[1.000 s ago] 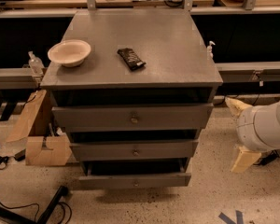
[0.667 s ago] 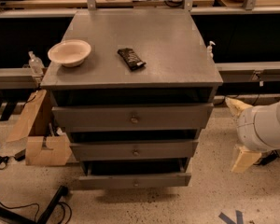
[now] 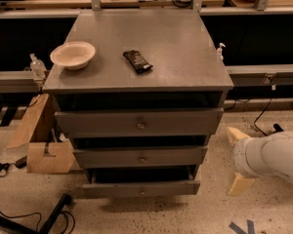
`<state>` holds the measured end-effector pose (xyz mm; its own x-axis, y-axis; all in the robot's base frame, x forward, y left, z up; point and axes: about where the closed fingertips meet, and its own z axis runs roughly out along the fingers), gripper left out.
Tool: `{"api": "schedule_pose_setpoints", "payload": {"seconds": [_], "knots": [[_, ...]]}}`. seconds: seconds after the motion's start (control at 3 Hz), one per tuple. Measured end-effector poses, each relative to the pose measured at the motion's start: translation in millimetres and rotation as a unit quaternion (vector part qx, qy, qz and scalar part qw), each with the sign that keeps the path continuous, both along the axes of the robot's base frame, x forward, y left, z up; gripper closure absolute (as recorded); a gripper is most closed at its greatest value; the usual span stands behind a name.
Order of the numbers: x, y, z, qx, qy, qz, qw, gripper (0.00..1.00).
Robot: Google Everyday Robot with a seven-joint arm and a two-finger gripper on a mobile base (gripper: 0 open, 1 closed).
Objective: Open bottom drawer
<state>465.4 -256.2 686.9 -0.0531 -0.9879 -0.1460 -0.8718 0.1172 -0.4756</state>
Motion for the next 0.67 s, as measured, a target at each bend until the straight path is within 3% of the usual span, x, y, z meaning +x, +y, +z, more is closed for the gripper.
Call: {"api": "schedule_pose_setpoints", "payload": {"seconds": [0.67], "knots": [[22,-5,-127,0.043,0.005,0.013,0.9990,0.00]]}}
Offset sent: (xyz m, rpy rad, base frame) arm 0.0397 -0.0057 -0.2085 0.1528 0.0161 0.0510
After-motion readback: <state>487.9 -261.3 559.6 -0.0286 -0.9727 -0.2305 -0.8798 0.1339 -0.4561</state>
